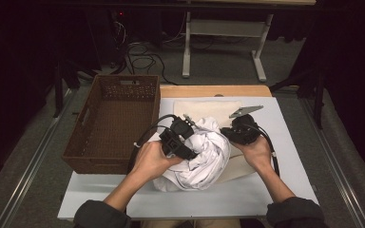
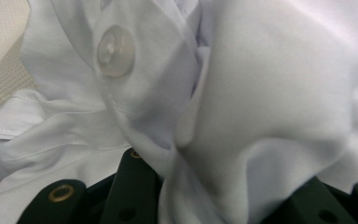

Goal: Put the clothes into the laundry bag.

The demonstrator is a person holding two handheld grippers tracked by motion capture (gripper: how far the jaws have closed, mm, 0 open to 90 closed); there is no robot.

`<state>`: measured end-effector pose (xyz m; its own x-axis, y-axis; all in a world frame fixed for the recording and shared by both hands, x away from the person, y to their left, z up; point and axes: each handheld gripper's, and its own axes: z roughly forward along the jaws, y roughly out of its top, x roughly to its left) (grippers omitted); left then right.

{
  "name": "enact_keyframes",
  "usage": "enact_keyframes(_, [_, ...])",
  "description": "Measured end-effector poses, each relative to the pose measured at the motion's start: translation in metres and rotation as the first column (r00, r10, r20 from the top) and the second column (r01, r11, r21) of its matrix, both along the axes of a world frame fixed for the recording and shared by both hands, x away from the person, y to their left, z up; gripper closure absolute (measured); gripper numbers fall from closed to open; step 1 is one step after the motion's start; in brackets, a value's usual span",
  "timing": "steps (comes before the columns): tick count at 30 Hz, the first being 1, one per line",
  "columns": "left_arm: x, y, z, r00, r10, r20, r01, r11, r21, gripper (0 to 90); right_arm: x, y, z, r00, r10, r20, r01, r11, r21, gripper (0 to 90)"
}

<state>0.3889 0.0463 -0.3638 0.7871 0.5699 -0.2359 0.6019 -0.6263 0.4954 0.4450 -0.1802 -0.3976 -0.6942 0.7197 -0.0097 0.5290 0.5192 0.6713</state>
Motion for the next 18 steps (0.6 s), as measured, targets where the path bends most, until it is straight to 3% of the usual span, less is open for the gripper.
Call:
enact_keyframes(3, [-0.002,-0.005,-0.014,0.9998,0.015,0.011,-0.016,0.9997,0.017,66.2,0.0,0.003,-0.002,0.9999,0.011,-0.001,-0.011,1.0,-0.011,88.4])
enact_keyframes(8, [-0.009,-0.015,-0.03,0.9972,0.01,0.075,-0.014,0.9979,0.063,64.9,0.003,0.007,-0.005,0.9999,0.006,-0.009,-0.006,1.0,-0.005,88.6])
enact_keyframes(13, [-0.003,-0.016,-0.05,0.9974,0.032,0.064,-0.033,0.9992,0.024,64.2,0.006,0.006,-0.008,0.9997,-0.002,-0.024,0.002,1.0,-0.005,88.7])
enact_keyframes(18, [-0.001,-0.02,-0.065,0.9944,0.052,0.092,-0.054,0.9982,0.023,63.9,0.007,0.006,-0.01,0.9995,-0.003,-0.031,0.003,1.0,-0.014,88.9])
